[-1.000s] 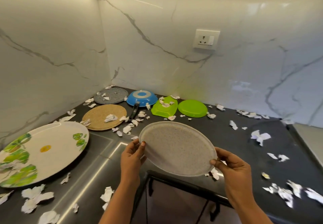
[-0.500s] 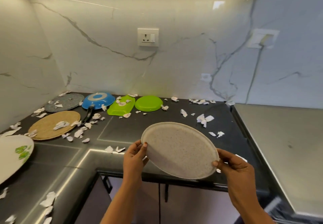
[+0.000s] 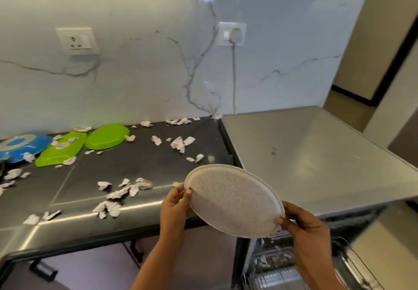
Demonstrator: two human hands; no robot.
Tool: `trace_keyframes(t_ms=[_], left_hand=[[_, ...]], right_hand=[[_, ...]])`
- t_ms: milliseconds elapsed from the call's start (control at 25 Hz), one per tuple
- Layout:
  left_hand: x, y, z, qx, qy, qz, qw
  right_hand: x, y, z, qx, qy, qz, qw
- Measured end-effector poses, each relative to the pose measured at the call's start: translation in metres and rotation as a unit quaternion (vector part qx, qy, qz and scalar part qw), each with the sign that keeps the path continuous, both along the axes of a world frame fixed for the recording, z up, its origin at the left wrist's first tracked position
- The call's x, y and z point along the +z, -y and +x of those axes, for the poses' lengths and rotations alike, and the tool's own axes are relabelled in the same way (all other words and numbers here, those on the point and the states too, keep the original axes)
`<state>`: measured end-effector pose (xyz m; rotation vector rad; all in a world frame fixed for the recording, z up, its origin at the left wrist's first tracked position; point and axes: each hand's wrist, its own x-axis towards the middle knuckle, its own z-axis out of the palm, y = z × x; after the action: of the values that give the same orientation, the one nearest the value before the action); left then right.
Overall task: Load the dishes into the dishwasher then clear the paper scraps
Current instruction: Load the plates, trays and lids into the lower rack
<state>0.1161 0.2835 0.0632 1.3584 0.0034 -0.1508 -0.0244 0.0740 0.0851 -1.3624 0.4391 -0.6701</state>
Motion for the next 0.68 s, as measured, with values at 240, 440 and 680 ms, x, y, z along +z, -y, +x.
trace_keyframes(t_ms=[240,440,680], left_hand=[[-0.005,0.085,-0.028,-0.111,-0.017,0.014,0.994],[-0.019,0.143,-0.050,-0.191,-0.054,0.033,0.980],[-0.058,0.202,-0.071,-0.289,-0.084,0.090,0.950]], right_hand=[[-0.017,0.049,-0.063,-0.137,-0.001,0.044,0.990],[-0.043,0.074,-0.115,-0.242,-0.030,0.063,0.968],[-0.089,0.083,-0.163,-0.362,-0.085,0.134,0.919]])
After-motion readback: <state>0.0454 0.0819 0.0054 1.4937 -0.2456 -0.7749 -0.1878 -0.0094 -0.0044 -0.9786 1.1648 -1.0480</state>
